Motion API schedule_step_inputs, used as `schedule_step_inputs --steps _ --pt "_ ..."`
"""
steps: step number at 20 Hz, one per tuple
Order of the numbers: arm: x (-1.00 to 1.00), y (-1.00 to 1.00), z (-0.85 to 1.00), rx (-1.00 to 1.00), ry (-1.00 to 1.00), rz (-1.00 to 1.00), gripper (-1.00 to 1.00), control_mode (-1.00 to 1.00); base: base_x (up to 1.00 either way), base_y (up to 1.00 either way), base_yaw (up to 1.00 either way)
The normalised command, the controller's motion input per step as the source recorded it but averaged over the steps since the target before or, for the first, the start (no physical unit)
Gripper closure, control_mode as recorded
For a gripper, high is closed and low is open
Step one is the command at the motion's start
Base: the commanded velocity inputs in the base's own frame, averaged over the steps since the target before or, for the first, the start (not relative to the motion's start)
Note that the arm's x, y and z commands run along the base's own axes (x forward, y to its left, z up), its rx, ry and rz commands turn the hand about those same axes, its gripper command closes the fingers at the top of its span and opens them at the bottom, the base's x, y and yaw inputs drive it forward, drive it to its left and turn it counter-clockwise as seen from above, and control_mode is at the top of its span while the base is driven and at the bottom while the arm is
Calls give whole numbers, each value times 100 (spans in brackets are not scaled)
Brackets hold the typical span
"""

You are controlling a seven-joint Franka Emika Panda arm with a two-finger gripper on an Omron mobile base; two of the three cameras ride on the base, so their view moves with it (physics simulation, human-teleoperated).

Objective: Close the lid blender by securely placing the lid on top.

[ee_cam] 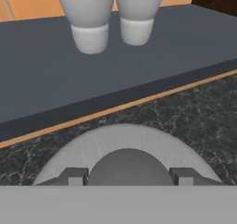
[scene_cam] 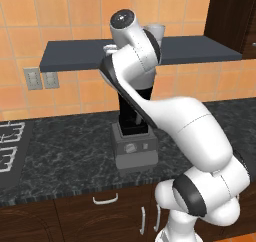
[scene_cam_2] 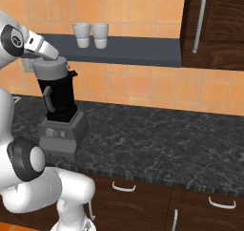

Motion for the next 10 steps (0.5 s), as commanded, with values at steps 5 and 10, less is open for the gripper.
schedule_step_inputs --steps 5,10 --pt "4 -9 0 0 0 0 100 -100 0 0 0" --pt "6 0 0 0 0 0 100 -100 0 0 0"
